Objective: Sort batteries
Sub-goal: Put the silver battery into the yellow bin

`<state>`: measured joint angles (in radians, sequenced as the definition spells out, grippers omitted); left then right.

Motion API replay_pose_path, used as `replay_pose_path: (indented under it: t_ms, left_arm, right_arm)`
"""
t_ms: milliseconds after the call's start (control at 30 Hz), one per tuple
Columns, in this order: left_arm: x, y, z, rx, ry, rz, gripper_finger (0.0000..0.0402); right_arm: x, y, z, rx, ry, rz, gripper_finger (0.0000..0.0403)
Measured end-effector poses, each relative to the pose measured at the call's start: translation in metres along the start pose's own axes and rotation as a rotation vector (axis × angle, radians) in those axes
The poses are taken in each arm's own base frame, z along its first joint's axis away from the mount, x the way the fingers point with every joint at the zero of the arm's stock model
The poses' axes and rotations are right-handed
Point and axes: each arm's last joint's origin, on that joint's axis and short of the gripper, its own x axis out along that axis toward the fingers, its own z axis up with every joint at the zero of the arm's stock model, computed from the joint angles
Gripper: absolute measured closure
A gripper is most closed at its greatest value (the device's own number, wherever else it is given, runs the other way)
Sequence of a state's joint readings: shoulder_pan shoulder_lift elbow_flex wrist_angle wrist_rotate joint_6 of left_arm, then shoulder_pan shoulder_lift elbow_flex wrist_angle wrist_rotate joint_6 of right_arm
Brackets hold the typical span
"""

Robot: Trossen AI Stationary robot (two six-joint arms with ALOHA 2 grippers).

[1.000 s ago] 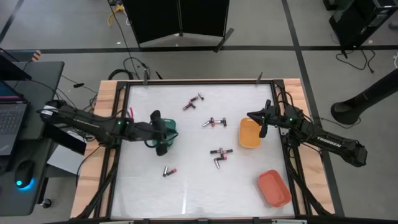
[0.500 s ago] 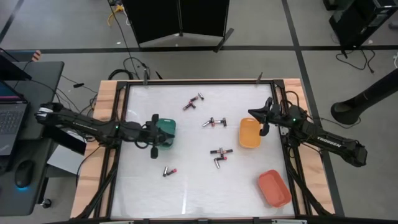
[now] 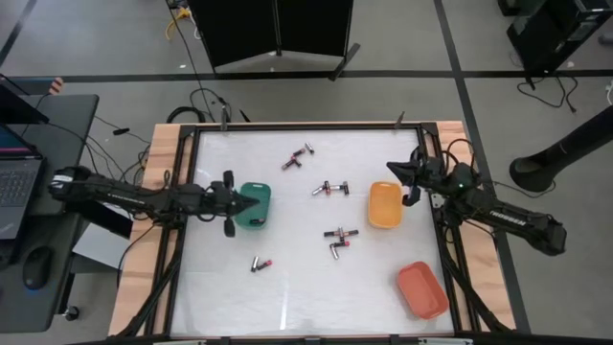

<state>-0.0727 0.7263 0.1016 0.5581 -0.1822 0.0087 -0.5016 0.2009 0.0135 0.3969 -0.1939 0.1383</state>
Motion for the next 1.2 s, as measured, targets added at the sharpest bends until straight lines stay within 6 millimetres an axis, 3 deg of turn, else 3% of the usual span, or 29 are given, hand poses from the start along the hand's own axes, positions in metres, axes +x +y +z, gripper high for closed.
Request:
replay_pose_path:
  t_ms: [200,467,833,1200]
  left_arm:
    - [-0.001,0.002,0.003,0.001,-0.055,-0.005,0.0398]
    - [-0.001,0.002,0.005,0.004,-0.075,-0.003,0.0396]
    - [-0.002,0.004,0.007,0.043,-0.098,0.048,0.0395]
    - [-0.002,0.004,0.013,0.065,-0.158,0.054,0.0395]
  right_arm:
    - [0.014,0.005,0.011,0.043,0.094,-0.035,0.0395]
    - [0.058,0.026,0.043,0.062,0.37,-0.111,0.0395]
    - [0.131,0.084,0.047,0.081,0.705,-0.099,0.0389]
    - [0.168,0.139,0.046,0.083,0.973,-0.108,0.0383]
